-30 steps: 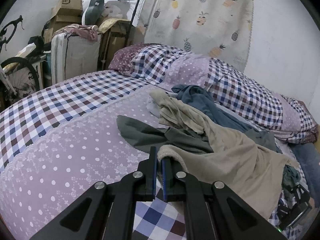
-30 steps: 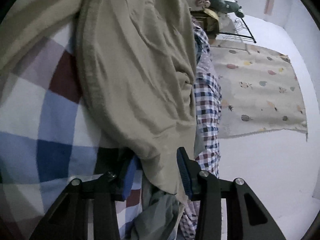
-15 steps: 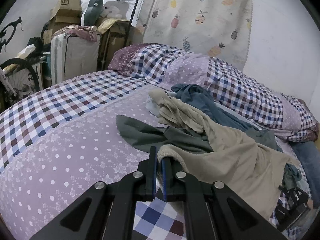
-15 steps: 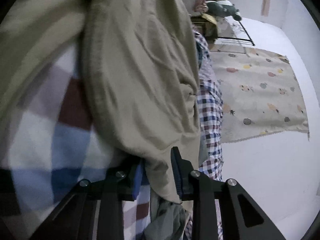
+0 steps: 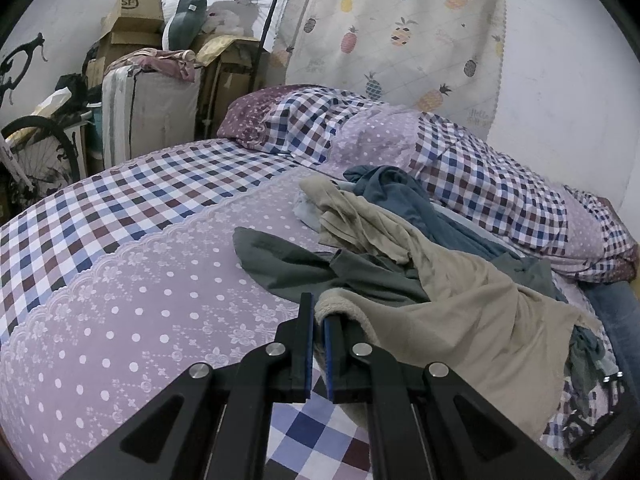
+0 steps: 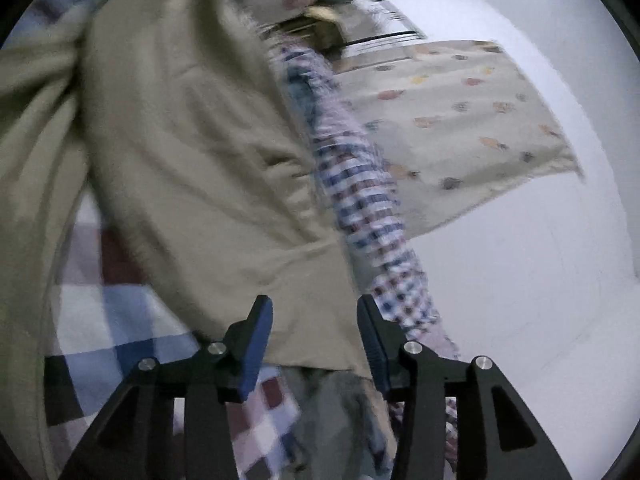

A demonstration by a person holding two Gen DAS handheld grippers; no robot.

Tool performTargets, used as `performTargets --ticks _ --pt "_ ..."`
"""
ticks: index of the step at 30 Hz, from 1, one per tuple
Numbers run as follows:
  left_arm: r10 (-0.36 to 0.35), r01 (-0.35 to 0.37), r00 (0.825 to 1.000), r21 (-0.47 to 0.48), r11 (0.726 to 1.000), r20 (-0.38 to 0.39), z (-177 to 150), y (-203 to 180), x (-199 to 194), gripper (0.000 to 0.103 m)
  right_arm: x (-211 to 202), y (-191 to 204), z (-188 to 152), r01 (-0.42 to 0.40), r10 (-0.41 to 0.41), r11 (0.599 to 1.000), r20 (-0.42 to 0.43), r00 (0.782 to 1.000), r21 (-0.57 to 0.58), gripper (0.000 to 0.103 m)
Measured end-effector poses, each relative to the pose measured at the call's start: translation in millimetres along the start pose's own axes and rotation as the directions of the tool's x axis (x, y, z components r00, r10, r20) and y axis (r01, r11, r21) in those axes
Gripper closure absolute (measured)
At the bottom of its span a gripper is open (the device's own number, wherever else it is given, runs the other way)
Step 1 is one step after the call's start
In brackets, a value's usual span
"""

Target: Fold clothes

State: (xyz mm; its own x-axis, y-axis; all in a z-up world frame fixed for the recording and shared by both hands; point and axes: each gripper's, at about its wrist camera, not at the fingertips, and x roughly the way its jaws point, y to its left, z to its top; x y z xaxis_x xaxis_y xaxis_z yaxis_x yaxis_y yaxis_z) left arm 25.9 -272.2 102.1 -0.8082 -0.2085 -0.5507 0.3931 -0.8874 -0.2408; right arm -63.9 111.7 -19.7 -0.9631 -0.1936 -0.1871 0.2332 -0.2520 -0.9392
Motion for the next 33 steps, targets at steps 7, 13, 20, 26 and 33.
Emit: performTargets --ticks 7,13,20,26,33 --pt "0.006 -0.006 1.0 0.005 1.0 0.001 -1 0 1 0.1 4 7 -18 -0.129 0.124 0.986 -0.052 0.991 -0.108 0.051" --pt "0.0 0.0 1.0 0.012 1.0 -0.001 -2 -2 0 0.1 3 -1 -35 -0.241 0.225 0.955 -0.107 0.969 -0.175 0.05" --pt "0.002 -0.002 1.0 0.021 1.0 0.004 -3 -7 -1 0.1 16 13 -25 -0.252 0.257 0.908 -0.03 0.966 -0.334 0.049" --pt "0.003 -0.003 1.0 0.021 1.0 0.004 -3 -9 0 0.1 22 15 -22 -0.182 0.196 0.944 0.024 0.98 -0.273 0.045" --pt "0.009 -0.01 1.0 0.04 0.999 0.01 -4 -13 1 0.1 31 27 -10 -0.058 0.07 0.968 0.041 0.997 -0.245 0.073"
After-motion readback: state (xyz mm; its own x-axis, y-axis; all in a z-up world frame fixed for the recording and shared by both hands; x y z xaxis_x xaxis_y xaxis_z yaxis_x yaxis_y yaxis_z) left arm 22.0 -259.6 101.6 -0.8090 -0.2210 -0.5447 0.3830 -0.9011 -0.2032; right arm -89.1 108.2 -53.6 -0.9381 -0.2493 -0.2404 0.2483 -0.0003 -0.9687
